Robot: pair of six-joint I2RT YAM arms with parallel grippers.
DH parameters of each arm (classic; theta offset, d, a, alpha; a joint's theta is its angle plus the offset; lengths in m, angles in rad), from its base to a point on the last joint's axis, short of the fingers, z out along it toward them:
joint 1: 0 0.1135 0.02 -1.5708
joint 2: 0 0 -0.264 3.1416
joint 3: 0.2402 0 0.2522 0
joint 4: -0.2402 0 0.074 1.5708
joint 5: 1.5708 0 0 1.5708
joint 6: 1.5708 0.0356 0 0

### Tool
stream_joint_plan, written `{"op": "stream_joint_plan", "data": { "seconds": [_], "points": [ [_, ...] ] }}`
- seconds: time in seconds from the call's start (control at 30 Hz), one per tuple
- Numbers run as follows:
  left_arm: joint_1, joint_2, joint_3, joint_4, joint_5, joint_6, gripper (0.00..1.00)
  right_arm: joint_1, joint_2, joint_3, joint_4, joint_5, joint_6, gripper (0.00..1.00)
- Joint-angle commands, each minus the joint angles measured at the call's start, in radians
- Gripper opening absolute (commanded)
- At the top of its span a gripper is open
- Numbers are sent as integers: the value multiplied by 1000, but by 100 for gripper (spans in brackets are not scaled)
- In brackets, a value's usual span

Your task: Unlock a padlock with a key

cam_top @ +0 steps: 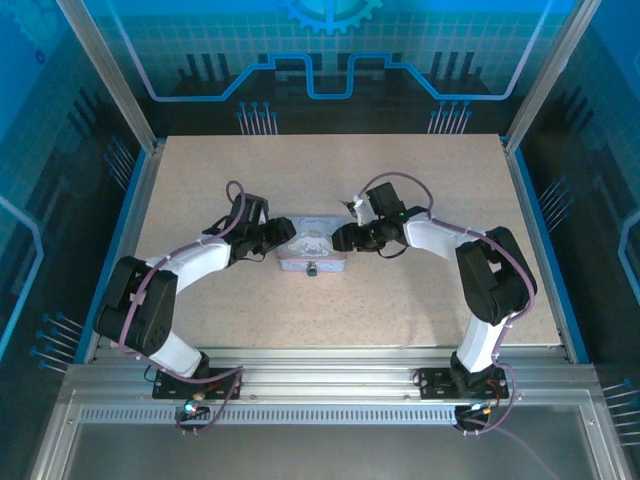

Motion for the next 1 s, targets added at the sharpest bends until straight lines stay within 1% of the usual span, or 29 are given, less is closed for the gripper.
{"op": "stream_joint_plan", "data": {
  "seconds": [0.0, 0.07, 0.27, 0.4, 0.53, 0.63, 0.7, 0.8, 0.97],
  "points": [
    [5, -42, -23, 6, 50, -5, 54, -30, -40, 34, -42, 9, -22, 59],
    [5, -46, -26, 7, 57, -12, 54, -42, -51, 37, -52, 15, -26, 59],
    [5, -83, -35, -22, 33, -1, 56, -65, -97, 51, -103, 59, -45, 60],
    [5, -141, -49, -61, 18, 2, 58, -72, -114, 85, -172, 151, -59, 59],
    [2, -205, -64, -122, 24, -2, 60, -73, -87, 158, -248, 259, -69, 56],
    [-18, -257, -73, -178, 41, -5, 61, -76, -29, 238, -304, 325, -71, 53],
    [-47, -291, -70, -226, 37, 2, 63, -78, 22, 324, -353, 364, -73, 51],
    [-96, -328, -53, -292, 32, 3, 64, -79, 114, 446, -418, 399, -77, 50],
    [-185, -355, 2, -384, -15, 1, 65, -80, 277, 644, -507, 441, -82, 47]
  ]
}}
